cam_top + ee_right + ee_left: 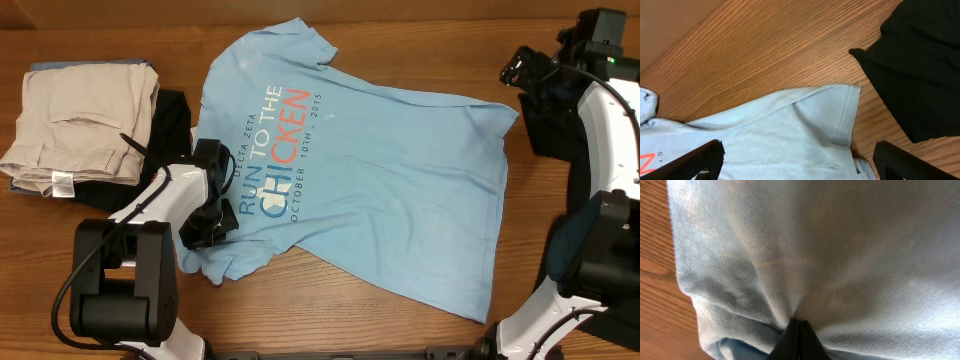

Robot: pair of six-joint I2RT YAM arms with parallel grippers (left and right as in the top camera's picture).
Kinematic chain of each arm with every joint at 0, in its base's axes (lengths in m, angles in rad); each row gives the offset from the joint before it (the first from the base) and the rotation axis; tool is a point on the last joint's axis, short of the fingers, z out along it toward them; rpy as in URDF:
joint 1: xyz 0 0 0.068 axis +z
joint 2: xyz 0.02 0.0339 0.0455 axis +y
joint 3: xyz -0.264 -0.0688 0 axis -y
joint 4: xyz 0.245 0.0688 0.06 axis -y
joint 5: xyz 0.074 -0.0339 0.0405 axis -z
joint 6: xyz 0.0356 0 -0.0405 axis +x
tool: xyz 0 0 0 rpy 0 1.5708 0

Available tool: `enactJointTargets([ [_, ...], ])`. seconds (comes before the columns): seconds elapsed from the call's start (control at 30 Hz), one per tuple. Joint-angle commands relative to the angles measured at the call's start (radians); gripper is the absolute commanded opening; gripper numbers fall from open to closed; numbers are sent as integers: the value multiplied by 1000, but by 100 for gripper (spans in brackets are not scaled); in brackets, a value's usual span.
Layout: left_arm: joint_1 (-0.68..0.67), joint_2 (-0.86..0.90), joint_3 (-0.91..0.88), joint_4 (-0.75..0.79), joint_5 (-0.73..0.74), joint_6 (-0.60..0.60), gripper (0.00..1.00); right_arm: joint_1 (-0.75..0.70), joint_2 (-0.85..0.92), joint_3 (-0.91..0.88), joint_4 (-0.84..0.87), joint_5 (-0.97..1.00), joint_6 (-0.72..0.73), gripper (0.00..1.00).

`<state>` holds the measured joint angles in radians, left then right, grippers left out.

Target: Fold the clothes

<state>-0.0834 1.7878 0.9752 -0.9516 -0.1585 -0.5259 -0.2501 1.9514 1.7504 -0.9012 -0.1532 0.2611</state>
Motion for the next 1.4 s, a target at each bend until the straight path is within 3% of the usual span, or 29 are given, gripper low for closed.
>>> enactJointTargets([
  [0.0,6,60,-47,-18,4,-21,4,-6,-10,11,5,-6,1,100],
  [0.1,6,48,19,-72,2,-20,4,-6,-10,11,5,-6,1,100],
  [0.27,5,-42,278,-182,5,5,5,-6,-10,11,5,-6,1,100],
  [0.37,5,-82,404,-209,48,41,25,-6,-10,11,6,-6,1,100],
  [0.4,5,-83,419,-209,81,59,36,-6,-10,11,5,-6,1,100],
  [0.47,5,-83,432,-195,198,121,89,-6,-10,11,5,-6,1,100],
  [0.53,6,-83,432,-171,241,155,98,-6,-10,11,5,-6,1,100],
  [0.63,6,-83,433,-123,357,236,100,-5,-10,11,16,-16,2,100],
  [0.77,12,-83,433,-67,446,256,100,-5,-10,11,14,-56,3,100],
  [0.87,12,-82,433,-63,448,261,100,-5,-10,11,-20,-222,-8,100],
  [0.93,12,-82,432,-65,444,261,100,-5,-10,11,-76,-223,-98,100],
  [1.0,12,-82,432,-62,443,261,100,-4,-7,-14,-109,-210,-102,100],
  [1.07,12,-82,432,-62,431,261,100,-4,-8,-41,-206,-101,-101,100],
  [1.2,12,-82,432,-65,361,256,100,-26,-11,-41,-494,-98,-6,100],
  [1.37,12,-82,432,-60,361,247,100,-19,-132,-41,-637,-68,2,100],
])
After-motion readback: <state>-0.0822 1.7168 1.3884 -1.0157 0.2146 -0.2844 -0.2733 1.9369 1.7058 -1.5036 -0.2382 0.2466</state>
